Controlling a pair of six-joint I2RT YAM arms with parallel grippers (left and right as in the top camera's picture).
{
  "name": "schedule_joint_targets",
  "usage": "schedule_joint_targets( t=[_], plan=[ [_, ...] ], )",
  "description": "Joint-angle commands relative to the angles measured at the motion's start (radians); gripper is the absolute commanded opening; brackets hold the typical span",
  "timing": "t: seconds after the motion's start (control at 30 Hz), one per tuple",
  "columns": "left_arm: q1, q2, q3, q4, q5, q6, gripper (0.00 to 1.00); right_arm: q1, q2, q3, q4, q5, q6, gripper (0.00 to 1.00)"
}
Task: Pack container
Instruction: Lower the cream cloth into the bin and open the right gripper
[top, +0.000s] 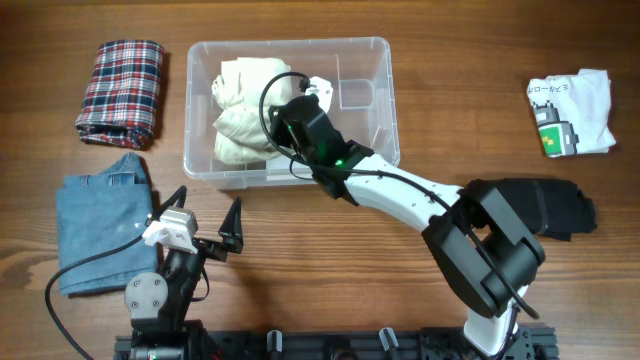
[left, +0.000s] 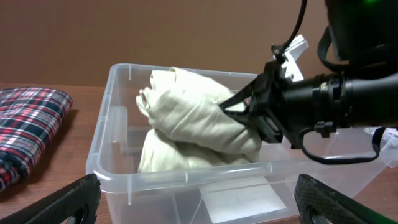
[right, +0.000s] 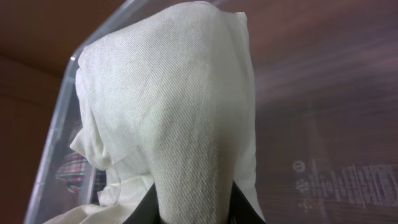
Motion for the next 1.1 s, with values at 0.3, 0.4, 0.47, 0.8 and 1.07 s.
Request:
schedule_joint_targets(
  t=[0.3, 0.4, 0.47, 0.8, 1.07],
  plan=[
    [0.008, -0.007, -0.004, -0.004, -0.006, 0.012, 1.00, 0.007, -0.008, 0.026, 0.024, -0.061, -0.029, 0.14],
    [0.008, -0.007, -0.004, -0.004, -0.006, 0.012, 1.00, 0.007, -0.008, 0.026, 0.024, -0.062, -0.027, 0.15],
    [0.008, -0.007, -0.004, -0.004, -0.006, 0.012, 1.00, 0.007, -0.008, 0.026, 0.023, -0.063, -0.025, 0.15],
    [0.008, -0.007, -0.004, -0.004, -0.006, 0.012, 1.00, 0.007, -0.008, 0.026, 0.032, -0.069, 0.008, 0.40],
    [0.008, -0.007, -0.004, -0.004, -0.006, 0.012, 1.00, 0.006, -0.008, 0.026, 0.052, -0.057, -0.060, 0.50]
  ],
)
